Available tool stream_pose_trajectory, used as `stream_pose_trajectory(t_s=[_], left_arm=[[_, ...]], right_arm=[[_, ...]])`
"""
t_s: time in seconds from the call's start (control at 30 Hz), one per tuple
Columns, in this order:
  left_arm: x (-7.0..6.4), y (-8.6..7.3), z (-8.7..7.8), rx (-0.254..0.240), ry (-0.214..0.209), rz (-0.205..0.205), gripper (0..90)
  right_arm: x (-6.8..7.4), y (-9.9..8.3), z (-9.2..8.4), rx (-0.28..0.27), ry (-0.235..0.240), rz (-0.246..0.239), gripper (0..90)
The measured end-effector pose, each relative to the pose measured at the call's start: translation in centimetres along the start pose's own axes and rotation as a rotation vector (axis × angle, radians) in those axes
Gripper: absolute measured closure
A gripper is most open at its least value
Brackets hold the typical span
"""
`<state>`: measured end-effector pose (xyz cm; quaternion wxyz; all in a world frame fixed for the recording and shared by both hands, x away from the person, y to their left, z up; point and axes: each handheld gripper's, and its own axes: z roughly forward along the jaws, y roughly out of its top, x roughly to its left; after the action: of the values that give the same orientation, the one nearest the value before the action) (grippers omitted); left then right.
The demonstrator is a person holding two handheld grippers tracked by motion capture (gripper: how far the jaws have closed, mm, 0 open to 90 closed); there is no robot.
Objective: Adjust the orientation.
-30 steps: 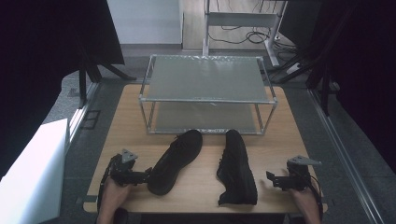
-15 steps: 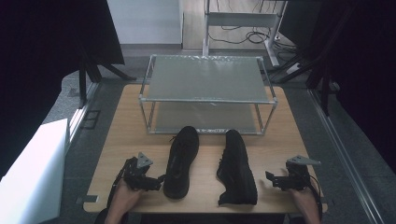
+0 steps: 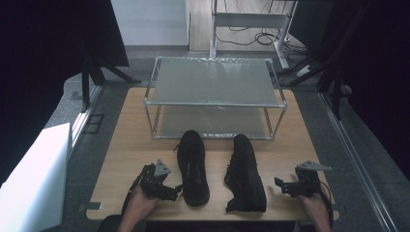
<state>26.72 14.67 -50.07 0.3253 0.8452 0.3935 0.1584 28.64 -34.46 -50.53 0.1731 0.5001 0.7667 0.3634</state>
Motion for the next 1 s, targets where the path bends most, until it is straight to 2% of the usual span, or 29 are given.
stream_pose_trajectory(t_s=[0.13,0.4,0.53,0.8,1.0], left_arm=[[0.4,-0.1,-0.3,-0.011,0.017,-0.020,0.0],[1.8,-0.7,-0.7,-0.013,0.092,-0.083,0.0],[2.2,-0.9,-0.8,-0.012,0.125,-0.102,0.0],[3.0,-1.2,-0.9,-0.026,0.161,-0.140,0.0],[3.3,-1.4,-0.9,-0.025,0.170,-0.156,0.0]], right_arm=[[0.0,0.0,-0.1,-0.006,-0.001,0.003,0.3],[-0.1,0.1,-0.2,-0.013,0.000,0.004,0.3],[0.0,0.2,-0.4,-0.024,0.007,0.003,0.3],[0.7,0.7,-0.5,-0.041,0.041,-0.001,0.1],[1.1,1.3,-0.5,-0.041,0.054,-0.014,0.0]])
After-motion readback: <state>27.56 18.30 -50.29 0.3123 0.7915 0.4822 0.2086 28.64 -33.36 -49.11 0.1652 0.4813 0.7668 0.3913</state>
